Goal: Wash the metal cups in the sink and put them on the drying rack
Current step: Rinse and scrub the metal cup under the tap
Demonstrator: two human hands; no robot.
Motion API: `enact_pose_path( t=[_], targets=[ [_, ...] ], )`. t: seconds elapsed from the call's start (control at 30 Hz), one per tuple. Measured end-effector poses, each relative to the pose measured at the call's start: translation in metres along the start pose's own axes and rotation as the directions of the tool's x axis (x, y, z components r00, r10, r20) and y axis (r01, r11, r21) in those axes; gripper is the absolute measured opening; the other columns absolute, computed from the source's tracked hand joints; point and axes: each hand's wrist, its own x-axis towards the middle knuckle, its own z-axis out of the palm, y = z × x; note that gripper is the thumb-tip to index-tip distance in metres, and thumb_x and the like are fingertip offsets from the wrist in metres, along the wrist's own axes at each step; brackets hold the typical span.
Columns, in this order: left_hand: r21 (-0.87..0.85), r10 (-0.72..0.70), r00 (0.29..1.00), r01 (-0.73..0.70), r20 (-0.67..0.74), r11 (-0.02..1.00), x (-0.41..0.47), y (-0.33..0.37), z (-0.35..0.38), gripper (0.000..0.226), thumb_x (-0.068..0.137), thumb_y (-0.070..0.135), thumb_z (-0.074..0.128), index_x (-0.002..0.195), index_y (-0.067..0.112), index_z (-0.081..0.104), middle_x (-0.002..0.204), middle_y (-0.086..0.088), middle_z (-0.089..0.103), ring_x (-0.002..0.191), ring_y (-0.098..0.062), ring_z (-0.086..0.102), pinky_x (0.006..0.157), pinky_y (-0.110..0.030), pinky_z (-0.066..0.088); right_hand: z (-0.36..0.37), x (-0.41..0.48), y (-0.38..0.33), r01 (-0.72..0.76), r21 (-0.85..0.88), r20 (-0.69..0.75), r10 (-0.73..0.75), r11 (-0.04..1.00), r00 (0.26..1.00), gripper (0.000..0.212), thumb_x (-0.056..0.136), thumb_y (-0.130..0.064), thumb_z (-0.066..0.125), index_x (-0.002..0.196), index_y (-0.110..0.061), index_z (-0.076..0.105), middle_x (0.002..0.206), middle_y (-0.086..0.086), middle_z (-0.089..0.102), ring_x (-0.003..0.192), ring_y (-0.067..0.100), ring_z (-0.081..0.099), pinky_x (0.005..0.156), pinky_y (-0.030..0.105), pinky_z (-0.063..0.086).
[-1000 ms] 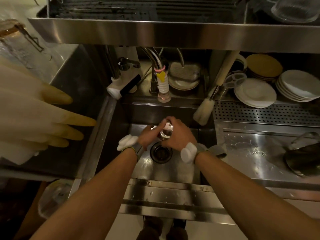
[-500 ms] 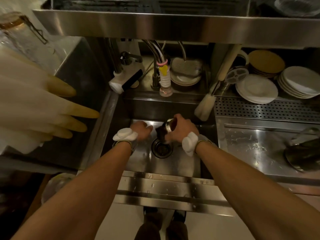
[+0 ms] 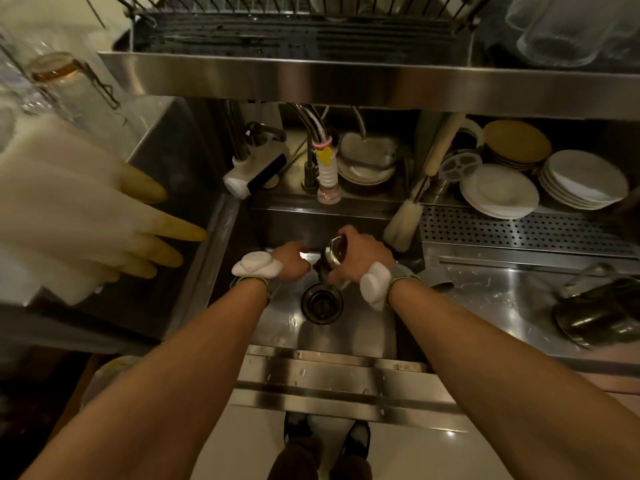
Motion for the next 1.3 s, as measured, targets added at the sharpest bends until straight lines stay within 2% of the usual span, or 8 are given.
enact_pose_path(
  t=[0.3,0.5,0.87,0.93,1.07,1.13,1.2,1.3],
  targets=[
    [0.108,0.234,0.972,-0.23,-0.022,0.967,-0.073,0.049,-0.054,0.046,0.08,0.015,0.07,0.124,0.013,0.059,0.122,-0.007,0.063,0.111,-0.026,0.061,0.094,-0.035,0.049,-0.06,-0.046,-0.023,0.169,-0.08,-0.129,-0.178,0.982,0.976,0.095,0.05,-0.037,0.085,0.131,-0.02,0.038,0.119,0.004,0.06,0.103,0.027,0.061,0.079,0.035,0.052],
    [0.083,0.191,0.97,-0.18,-0.153,0.98,-0.089,0.045,-0.053,0.046,0.08,0.025,0.069,0.125,0.018,0.059,0.125,-0.005,0.062,0.113,-0.026,0.06,0.095,-0.033,0.048,-0.063,-0.06,-0.012,0.157,-0.126,-0.128,-0.173,0.98,0.977,0.084,0.05,-0.039,0.084,0.121,-0.021,0.044,0.113,0.005,0.063,0.096,0.028,0.062,0.08,0.04,0.054],
    [0.228,0.221,0.975,-0.222,0.027,0.948,-0.08,0.046,-0.016,0.084,0.073,0.02,0.078,0.145,0.018,0.033,0.142,-0.007,0.049,0.128,-0.028,0.049,0.104,-0.037,0.043,-0.058,-0.054,-0.001,0.066,0.019,-0.191,-0.061,0.998,0.98,0.094,0.055,-0.048,0.081,0.129,-0.008,0.037,0.118,0.012,0.062,0.103,0.03,0.062,0.083,0.036,0.054],
    [0.17,0.252,0.967,-0.254,0.031,0.952,-0.078,0.053,-0.011,0.089,0.063,0.03,0.084,0.139,0.021,0.038,0.136,-0.003,0.054,0.12,-0.024,0.055,0.1,-0.037,0.047,-0.065,-0.059,-0.005,0.053,0.115,-0.212,-0.027,0.992,0.977,0.101,0.058,-0.052,0.079,0.13,0.003,0.036,0.111,0.013,0.064,0.097,0.029,0.063,0.074,0.032,0.052],
    [-0.087,0.288,0.957,-0.29,-0.032,0.953,-0.075,0.058,-0.009,0.11,0.044,0.045,0.088,0.139,0.019,0.038,0.128,0.003,0.06,0.115,-0.017,0.058,0.099,-0.034,0.05,-0.074,-0.066,-0.007,0.11,0.166,-0.24,-0.069,0.98,0.968,0.049,0.07,-0.054,0.073,0.084,-0.008,0.061,0.082,0.008,0.066,0.072,0.021,0.06,0.058,0.027,0.047],
    [-0.134,0.284,0.955,-0.293,-0.084,0.947,-0.08,0.06,-0.008,0.124,0.04,0.051,0.087,0.144,0.019,0.026,0.131,0.004,0.056,0.12,-0.017,0.055,0.101,-0.034,0.049,-0.076,-0.066,-0.006,0.105,0.18,-0.246,-0.058,0.978,0.968,0.059,0.073,-0.056,0.069,0.098,-0.004,0.055,0.09,0.009,0.062,0.084,0.025,0.06,0.07,0.031,0.05],
    [-0.191,0.3,0.947,-0.317,-0.112,0.929,-0.081,0.06,-0.003,0.105,0.052,0.039,0.09,0.138,0.018,0.033,0.12,0.007,0.057,0.117,-0.015,0.056,0.093,-0.024,0.049,-0.074,-0.062,-0.004,0.076,0.191,-0.268,-0.023,0.979,0.963,0.08,0.072,-0.063,0.066,0.122,-0.004,0.047,0.107,0.01,0.061,0.099,0.029,0.06,0.078,0.032,0.048],
    [-0.086,0.281,0.949,-0.295,-0.14,0.952,-0.082,0.071,0.001,0.078,0.065,0.031,0.085,0.131,0.018,0.046,0.115,0.004,0.061,0.107,-0.015,0.06,0.078,-0.018,0.045,-0.073,-0.054,-0.003,0.047,0.178,-0.259,0.001,0.983,0.966,0.074,0.065,-0.07,0.062,0.108,-0.009,0.06,0.1,0.008,0.065,0.092,0.028,0.063,0.069,0.029,0.047]
  ],
)
